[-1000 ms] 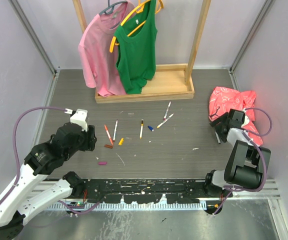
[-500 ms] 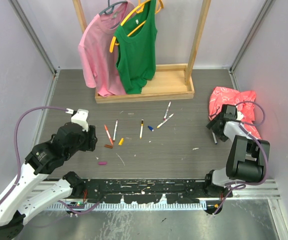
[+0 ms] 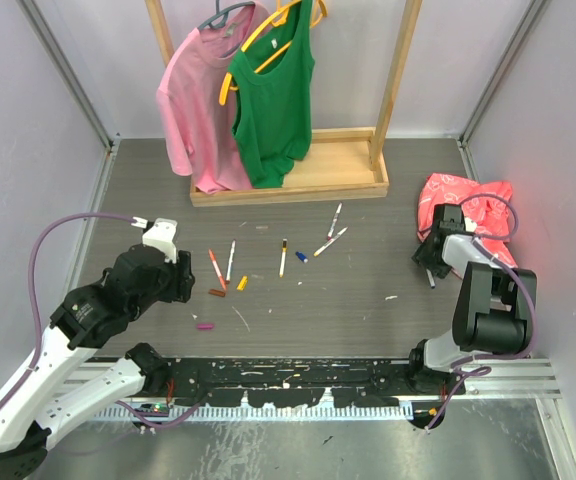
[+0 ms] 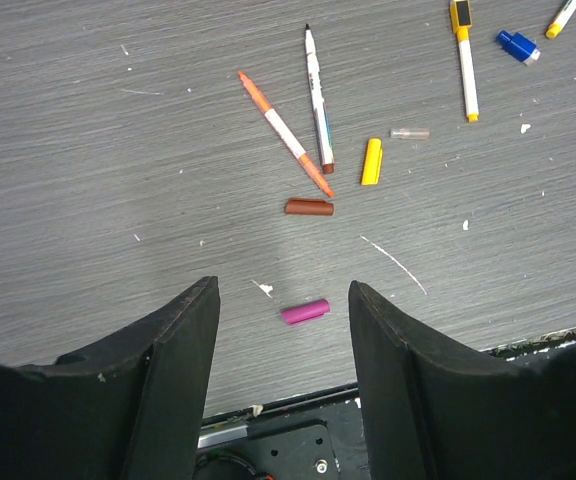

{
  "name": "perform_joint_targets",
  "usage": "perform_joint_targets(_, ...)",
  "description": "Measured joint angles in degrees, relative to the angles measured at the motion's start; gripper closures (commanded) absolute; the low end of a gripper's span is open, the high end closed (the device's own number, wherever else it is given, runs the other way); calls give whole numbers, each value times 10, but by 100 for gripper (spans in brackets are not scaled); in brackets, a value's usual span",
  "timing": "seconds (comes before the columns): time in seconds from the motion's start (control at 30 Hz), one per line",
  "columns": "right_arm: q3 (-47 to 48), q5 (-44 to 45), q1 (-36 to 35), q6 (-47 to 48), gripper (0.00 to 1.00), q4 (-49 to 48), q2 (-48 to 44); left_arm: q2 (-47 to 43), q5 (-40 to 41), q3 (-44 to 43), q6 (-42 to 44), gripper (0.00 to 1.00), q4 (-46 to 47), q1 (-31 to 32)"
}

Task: Insert the pens into the pen caps
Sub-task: Pick up the pen from the center of the board.

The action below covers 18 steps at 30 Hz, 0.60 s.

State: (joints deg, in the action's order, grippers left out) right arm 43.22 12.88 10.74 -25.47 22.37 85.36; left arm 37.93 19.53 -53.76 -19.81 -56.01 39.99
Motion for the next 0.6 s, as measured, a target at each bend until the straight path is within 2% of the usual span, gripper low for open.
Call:
perform_joint_targets(0.43, 3, -4, 0, 11, 86, 0, 2, -1, -3, 0, 0, 44, 0, 0)
perform_joint_targets(0.6, 3, -17, 0, 14, 91, 2, -2, -1, -3, 0, 0, 44, 0, 0)
